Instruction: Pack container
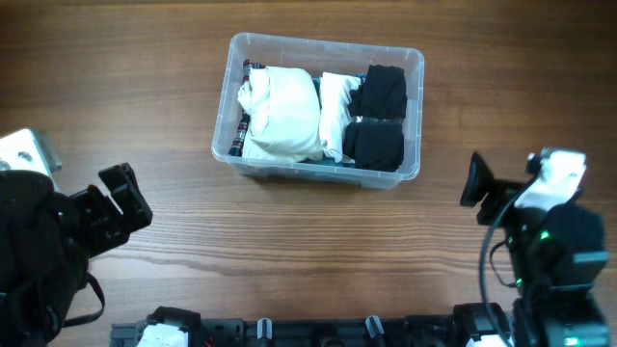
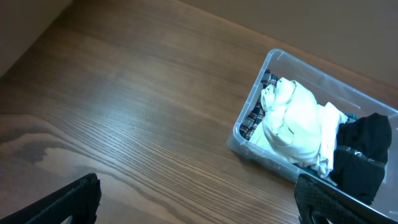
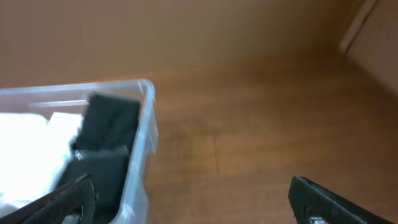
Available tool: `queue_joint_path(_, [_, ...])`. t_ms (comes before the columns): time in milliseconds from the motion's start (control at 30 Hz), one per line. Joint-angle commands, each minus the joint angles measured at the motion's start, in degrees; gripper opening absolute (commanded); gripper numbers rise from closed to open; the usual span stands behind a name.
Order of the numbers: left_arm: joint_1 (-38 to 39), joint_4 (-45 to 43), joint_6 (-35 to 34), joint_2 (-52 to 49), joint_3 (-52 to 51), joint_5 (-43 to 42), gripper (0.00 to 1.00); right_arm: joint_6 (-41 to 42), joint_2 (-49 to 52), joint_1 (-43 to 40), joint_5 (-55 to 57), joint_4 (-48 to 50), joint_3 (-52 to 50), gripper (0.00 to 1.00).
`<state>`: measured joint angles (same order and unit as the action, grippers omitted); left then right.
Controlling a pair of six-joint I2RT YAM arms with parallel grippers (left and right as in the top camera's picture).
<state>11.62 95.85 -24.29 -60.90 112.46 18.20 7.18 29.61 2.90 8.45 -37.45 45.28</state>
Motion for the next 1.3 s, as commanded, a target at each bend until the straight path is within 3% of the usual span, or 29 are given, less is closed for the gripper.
queue_joint_path(0, [-0.17,-0.20,0.07,-0.07,0.15,0.94,1.00,2.56,-10.97,-4.44,-3.61,2.95,-13.11,1.00])
queue_joint_path(167, [-0.17,-0.20,0.07,-0.07,0.15,0.96,1.00,3.54,-23.58,-7.45,-3.61,2.99,-24.24,1.00])
queue_joint_path(467, [-0.17,-0.20,0.07,-0.07,0.15,0.94,1.00,9.79,-29.42,-7.74,-3.63,7.39,-36.09,1.00])
queue_joint_path(1267, [-0.17,-0.20,0.07,-0.07,0.15,0.94,1.00,11.23,-29.33,-7.74,-3.85,8.22,-36.50,1.00])
